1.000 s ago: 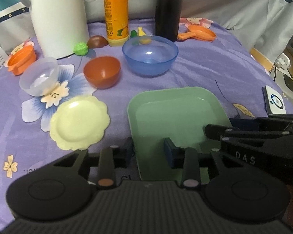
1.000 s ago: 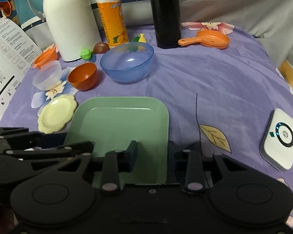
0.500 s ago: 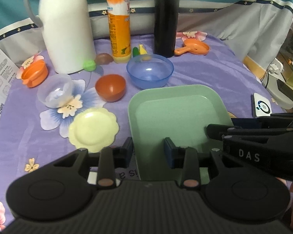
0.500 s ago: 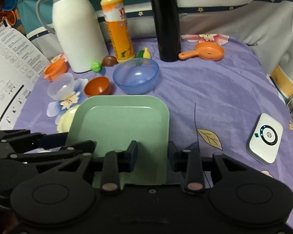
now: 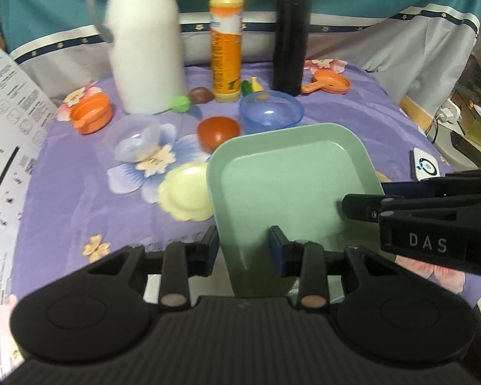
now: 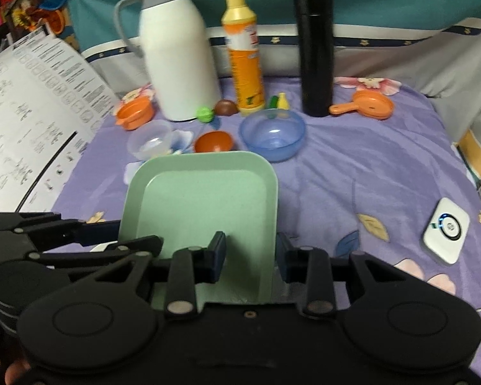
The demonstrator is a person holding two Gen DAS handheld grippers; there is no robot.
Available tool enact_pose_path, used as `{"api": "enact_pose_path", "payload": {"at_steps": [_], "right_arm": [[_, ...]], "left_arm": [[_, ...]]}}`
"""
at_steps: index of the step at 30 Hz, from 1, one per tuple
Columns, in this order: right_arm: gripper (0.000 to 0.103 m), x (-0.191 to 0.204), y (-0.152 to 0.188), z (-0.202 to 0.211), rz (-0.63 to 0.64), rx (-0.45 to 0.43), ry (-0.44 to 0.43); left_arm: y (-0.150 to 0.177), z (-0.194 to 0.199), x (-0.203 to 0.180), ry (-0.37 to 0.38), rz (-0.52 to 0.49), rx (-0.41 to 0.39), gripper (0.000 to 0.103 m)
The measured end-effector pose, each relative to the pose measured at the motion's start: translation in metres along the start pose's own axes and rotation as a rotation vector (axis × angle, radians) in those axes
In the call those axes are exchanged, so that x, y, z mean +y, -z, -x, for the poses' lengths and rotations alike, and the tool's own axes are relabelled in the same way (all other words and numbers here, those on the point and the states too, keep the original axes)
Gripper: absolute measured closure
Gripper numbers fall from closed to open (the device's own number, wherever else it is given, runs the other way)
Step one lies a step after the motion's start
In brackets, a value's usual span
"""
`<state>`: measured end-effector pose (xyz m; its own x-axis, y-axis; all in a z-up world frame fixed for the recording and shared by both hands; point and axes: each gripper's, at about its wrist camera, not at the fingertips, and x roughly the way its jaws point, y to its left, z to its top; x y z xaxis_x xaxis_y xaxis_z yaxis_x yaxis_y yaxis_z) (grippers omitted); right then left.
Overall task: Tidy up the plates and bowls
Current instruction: 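Carry the green plate onto the white plate and release it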
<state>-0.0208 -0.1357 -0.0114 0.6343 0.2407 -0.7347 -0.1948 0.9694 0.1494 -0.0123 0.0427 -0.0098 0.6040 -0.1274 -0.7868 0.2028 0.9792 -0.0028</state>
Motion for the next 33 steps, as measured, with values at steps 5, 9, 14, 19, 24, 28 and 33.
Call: {"api": "enact_pose_path", "payload": {"at_steps": [5,9,14,19,24,28,33], "right_arm": [[0.070,0.027,0.005,-0.001,0.025,0.034,-0.051],[0.070,0.052,0.012,-0.006,0.052,0.081,-0.098],[0.070,0.077,0.024,-0.017,0.087,0.154,-0.135],[0.070,0.092,0.033,-0.031,0.097,0.218,-0.152],[0.070,0.097,0.037,-0.045,0.099,0.264,-0.148],[0.070,0.095,0.041,-0.053,0.096,0.293,-0.149],[0.069,0.094,0.043,-0.059,0.093,0.315,-0.150]], "left_arm": [[0.016,0.014,0.027,-0.028,0.030,0.013,0.070],[0.031,0.023,0.048,-0.049,0.051,0.032,0.070],[0.050,0.028,0.069,-0.068,0.065,0.063,0.070],[0.064,0.024,0.079,-0.064,0.071,0.098,0.070],[0.071,0.012,0.083,-0.056,0.077,0.125,0.070],[0.075,0.004,0.085,-0.049,0.082,0.145,0.070],[0.077,-0.003,0.086,-0.045,0.084,0.156,0.070]]}}
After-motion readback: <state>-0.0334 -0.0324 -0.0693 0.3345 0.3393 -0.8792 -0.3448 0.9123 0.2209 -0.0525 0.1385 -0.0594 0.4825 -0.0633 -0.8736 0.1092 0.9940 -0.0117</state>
